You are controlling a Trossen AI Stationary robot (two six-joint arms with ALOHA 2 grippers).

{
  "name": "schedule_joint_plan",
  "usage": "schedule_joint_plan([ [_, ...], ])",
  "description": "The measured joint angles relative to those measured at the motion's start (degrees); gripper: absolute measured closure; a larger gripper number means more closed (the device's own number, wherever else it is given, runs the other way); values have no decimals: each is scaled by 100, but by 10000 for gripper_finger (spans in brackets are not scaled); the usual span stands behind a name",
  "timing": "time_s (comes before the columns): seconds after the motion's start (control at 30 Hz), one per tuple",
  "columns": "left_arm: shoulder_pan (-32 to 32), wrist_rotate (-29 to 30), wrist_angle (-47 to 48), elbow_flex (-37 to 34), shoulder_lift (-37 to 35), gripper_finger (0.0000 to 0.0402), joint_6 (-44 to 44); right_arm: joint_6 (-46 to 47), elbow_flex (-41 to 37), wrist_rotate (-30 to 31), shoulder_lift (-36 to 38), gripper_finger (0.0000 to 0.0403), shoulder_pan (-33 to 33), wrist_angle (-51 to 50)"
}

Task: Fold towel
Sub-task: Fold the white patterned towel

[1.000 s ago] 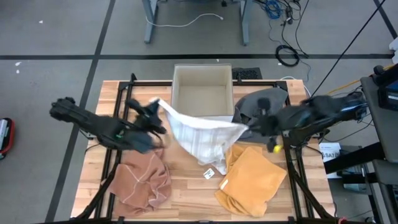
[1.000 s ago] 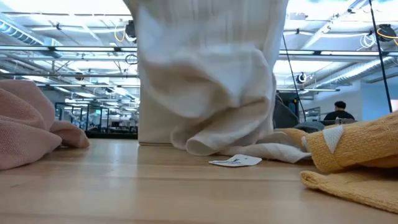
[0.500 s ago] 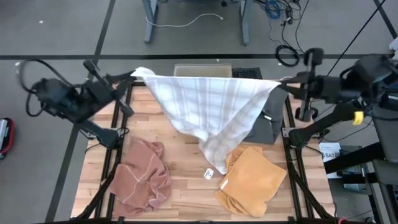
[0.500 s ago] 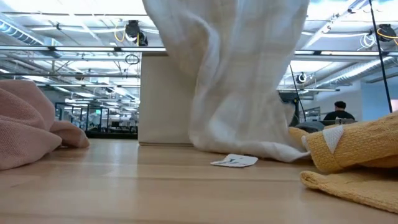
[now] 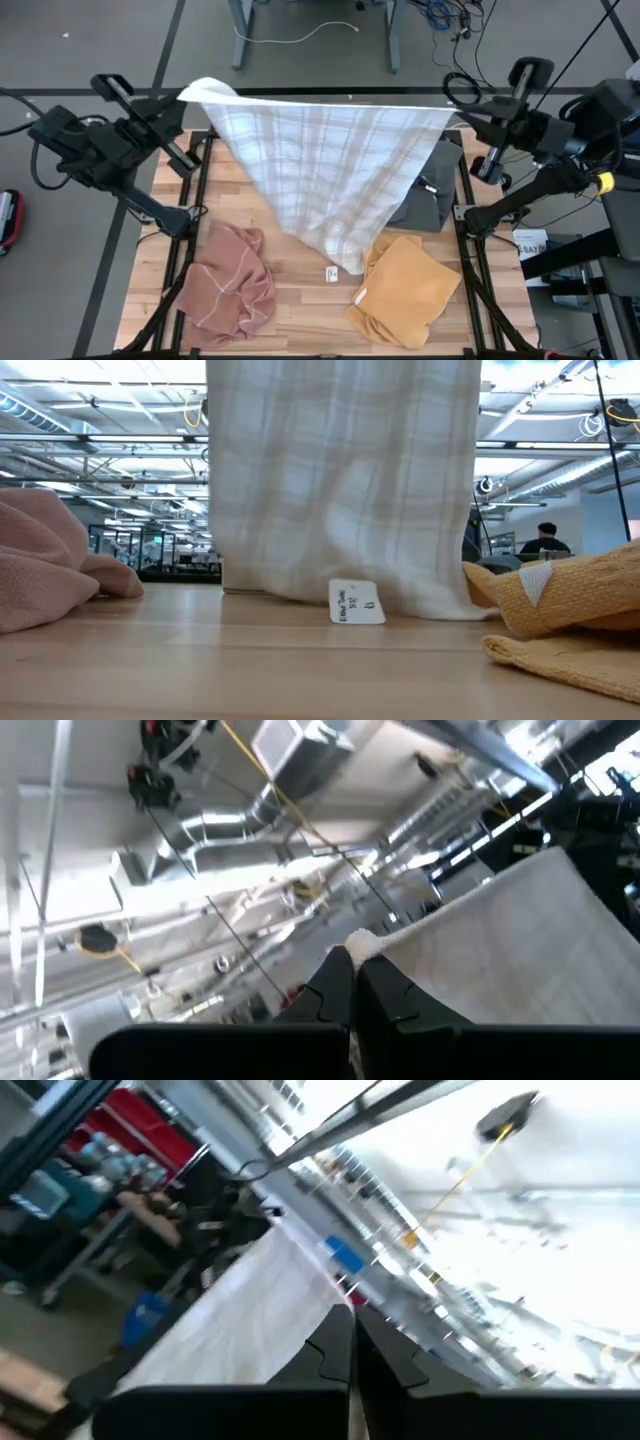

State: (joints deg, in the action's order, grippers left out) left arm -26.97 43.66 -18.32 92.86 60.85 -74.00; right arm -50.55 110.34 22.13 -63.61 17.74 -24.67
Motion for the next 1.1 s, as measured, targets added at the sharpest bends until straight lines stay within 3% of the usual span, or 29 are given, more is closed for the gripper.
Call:
schedule_joint_plan([
  [0.27,304,-778,-981,8,14,401,-363,-999,16,-307,-126,402,0,1345],
  [0.4,359,-964,-931,23,-3,401,-101,-726,35,-545,-111,402,0,1364],
  [0.7,138,-845,947,0,70,401,891,414,8,-603,-130,402,0,-372],
  [1.1,197,-335,1540,4,405,401,1406,2365,4,-599,-467,396,0,-2889],
])
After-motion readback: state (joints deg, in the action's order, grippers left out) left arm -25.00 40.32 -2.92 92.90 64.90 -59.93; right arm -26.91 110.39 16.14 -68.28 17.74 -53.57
